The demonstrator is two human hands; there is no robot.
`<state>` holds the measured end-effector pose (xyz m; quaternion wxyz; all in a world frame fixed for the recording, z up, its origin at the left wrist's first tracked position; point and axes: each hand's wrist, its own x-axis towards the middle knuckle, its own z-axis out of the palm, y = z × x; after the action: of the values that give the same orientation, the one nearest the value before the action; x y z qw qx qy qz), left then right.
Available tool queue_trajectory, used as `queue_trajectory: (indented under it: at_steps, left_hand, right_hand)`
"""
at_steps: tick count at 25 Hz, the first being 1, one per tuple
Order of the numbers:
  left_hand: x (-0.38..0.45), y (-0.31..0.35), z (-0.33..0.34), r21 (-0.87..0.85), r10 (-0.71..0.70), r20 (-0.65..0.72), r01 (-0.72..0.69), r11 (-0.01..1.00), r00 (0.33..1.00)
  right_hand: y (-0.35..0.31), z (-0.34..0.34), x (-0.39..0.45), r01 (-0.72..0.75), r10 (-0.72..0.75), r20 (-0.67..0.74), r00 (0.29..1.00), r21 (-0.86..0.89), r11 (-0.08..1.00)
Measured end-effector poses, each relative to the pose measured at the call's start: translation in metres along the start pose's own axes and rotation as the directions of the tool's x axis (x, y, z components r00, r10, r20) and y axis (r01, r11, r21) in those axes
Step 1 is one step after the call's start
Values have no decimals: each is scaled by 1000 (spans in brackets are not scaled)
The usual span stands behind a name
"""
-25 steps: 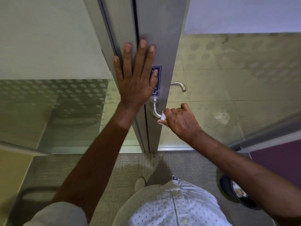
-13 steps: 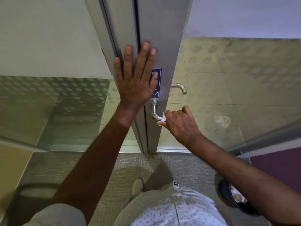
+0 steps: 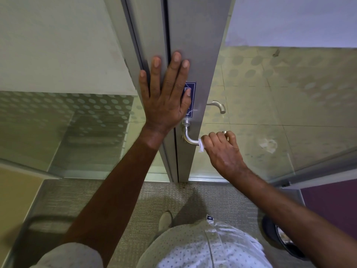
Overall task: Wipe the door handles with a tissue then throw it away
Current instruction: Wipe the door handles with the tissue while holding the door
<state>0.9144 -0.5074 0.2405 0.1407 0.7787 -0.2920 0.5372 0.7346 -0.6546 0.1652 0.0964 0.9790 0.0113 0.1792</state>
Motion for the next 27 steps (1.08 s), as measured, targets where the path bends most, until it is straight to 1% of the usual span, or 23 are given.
queue_trajectory:
  at_steps: [1,2,4,6,7,9,11,13,16,17,19,20,22,24,25,27]
  left_hand:
    - [0,0,0,-6,-4,1,4,1000,1000]
    - [0,0,0,-13,-10,0,10,1000,1000]
    - [-1,0,-1,-19,-17,1,17,1000,1000]
    - [-1,1,-1,-22,-20,2,20,1000,1000]
    - [-1,1,-2,-21,-20,2,20,1000,1000]
    - [1,1,-2,-23,-19,3,19,1000,1000]
    - [1,1,-3,-22,-12,8,12,1000,1000]
    - [1,1,-3,-20,-8,8,8,1000,1000]
    - [0,1,-2,-15,-8,11,8,1000,1000]
    - [0,2,-2,-11,-5,14,6,1000,1000]
    - [-1,3,-1,-5,-4,20,4,1000,1000]
    - [-1,3,0,-4,-7,20,7,1000,1000]
    - [-2,2,1,1,-19,19,19,1000,1000]
    - [-2,2,2,1,-22,20,22,1000,1000]
    - [-2,1,2,0,-18,20,18,1000,1000]
    - [-2,1,2,2,-10,20,10,1000,1000]
  right_hand:
    - [-2,-3,5,-12,12,29,1000,24,1000]
    - [-5,-7,11,-44,41,87,995,39,998]
    - [-9,-10,18,-90,84,155,984,28,996]
    - [-15,-8,16,-113,109,105,989,33,993]
    - [-16,-4,12,-109,107,40,993,50,993]
    - [-10,1,1,-75,77,-25,997,64,995]
    - [0,5,-7,-26,27,-36,999,29,999]
    - [3,2,-7,-28,28,-32,999,-8,1000]
    - [-7,-2,1,-67,67,48,997,-5,998]
    - [-10,-4,7,-75,73,75,994,25,997]
    - [-14,-5,16,-120,113,158,981,33,992]
    - [-15,-5,18,-133,127,166,978,23,991]
    - [-17,-1,14,-134,129,89,988,51,990]
    - [-11,7,3,-79,83,-41,996,91,993]
    - [-5,11,-3,-47,53,-76,996,81,996]
    - [9,21,-11,20,-18,-88,996,20,1000]
